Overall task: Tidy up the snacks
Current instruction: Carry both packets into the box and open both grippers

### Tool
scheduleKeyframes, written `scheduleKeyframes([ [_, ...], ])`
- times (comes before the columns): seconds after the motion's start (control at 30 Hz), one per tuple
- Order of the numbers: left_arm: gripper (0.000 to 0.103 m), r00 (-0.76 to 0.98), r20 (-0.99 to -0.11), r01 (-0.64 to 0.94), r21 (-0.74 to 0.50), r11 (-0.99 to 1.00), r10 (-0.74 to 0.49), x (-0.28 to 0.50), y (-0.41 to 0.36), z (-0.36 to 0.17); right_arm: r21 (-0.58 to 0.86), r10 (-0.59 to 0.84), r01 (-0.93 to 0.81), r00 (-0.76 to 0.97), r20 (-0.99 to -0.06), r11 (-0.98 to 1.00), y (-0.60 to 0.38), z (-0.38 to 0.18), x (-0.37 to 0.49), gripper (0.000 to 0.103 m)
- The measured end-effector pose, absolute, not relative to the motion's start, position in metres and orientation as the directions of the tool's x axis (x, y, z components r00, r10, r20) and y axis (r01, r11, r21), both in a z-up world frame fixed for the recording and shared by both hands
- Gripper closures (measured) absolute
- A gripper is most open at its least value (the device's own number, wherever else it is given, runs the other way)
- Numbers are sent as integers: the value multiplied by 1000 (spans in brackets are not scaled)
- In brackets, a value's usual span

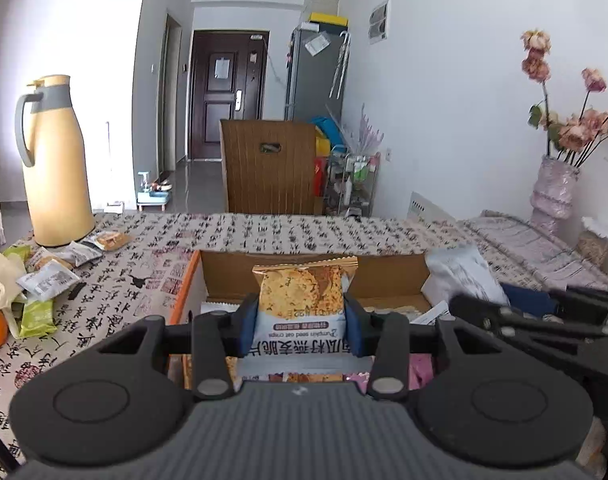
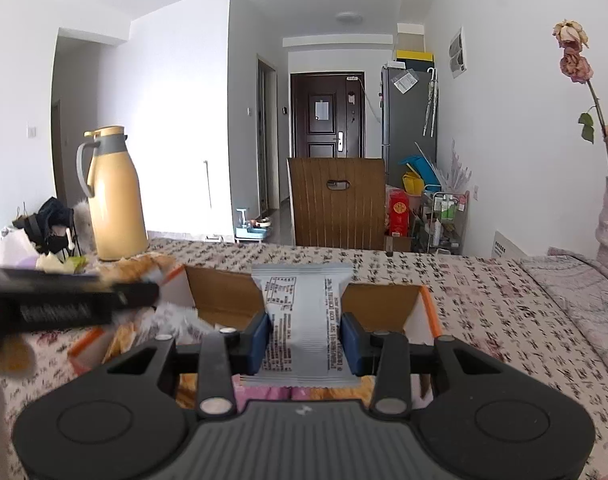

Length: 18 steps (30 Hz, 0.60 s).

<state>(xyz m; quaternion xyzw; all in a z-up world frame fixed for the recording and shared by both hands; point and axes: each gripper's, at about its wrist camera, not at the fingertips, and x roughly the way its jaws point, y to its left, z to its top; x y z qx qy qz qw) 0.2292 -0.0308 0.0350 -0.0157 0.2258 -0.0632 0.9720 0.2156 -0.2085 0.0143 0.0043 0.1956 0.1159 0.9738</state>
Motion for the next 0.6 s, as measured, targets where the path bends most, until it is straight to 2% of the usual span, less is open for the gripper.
scheduleKeyframes([
  [0.23, 59, 885, -452, 91, -73, 993, -115, 244, -29, 17, 65, 235, -228, 895, -380, 972, -201, -2, 237, 65],
  [0.6, 59, 876, -448, 119, -153, 981, -176, 251, -15, 8, 73, 245, -235, 887, -392, 969, -205, -18, 243, 65],
])
